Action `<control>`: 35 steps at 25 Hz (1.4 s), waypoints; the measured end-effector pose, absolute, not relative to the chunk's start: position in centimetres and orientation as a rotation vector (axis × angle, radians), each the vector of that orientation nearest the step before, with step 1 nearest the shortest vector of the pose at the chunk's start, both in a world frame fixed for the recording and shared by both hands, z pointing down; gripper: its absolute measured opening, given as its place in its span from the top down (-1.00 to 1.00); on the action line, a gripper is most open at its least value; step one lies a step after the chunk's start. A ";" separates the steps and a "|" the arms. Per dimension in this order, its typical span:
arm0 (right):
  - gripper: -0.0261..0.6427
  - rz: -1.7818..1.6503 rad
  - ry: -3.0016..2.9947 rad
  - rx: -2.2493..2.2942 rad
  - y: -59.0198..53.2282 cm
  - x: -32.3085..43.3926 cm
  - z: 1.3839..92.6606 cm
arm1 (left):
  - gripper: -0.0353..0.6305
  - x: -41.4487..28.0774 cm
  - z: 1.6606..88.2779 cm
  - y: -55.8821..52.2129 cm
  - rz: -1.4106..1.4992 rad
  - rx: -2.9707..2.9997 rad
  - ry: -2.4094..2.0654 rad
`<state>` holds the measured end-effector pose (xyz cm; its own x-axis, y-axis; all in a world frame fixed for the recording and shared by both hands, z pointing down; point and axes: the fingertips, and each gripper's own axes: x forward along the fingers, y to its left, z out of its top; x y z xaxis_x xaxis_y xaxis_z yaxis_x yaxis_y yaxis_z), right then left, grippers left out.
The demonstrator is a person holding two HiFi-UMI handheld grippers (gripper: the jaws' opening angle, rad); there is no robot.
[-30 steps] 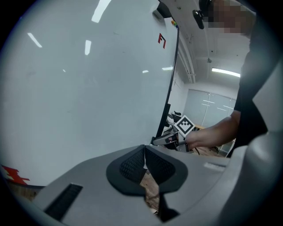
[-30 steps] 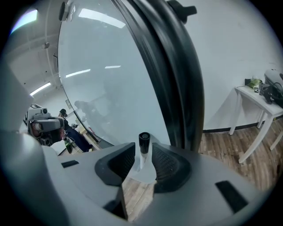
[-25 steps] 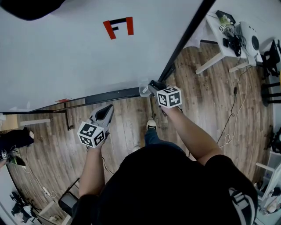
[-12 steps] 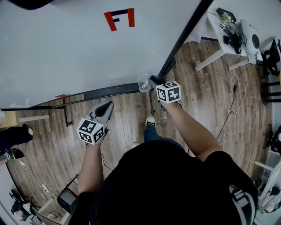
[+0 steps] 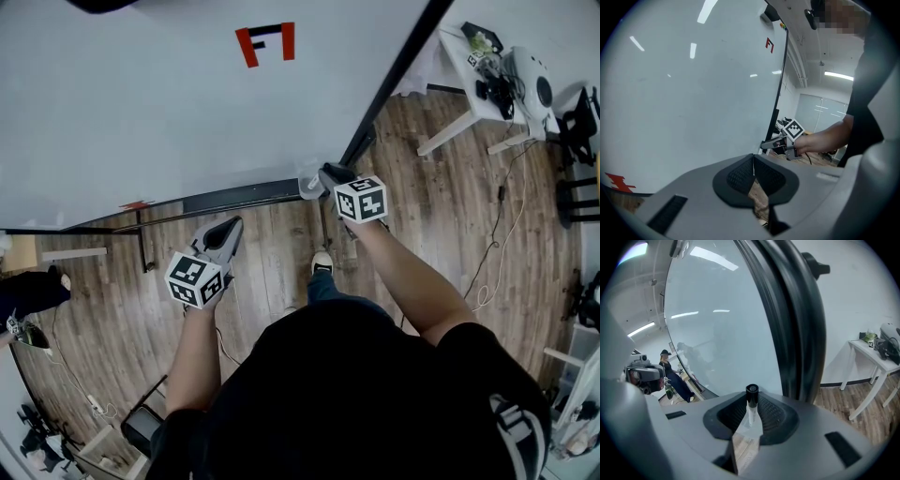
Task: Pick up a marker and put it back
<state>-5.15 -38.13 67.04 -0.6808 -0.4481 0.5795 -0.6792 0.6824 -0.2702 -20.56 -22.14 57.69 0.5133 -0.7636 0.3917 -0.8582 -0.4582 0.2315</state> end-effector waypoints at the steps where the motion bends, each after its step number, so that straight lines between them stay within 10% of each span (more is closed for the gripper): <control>1: 0.72 0.650 -2.423 0.872 -38.1 -5.1 66.8 | 0.85 -20.6 57.5 -22.0 0.325 2.362 -1.340; 35: 0.72 0.421 -2.596 0.881 -32.9 0.1 52.5 | 0.85 -19.3 51.1 -20.5 0.290 2.475 -1.408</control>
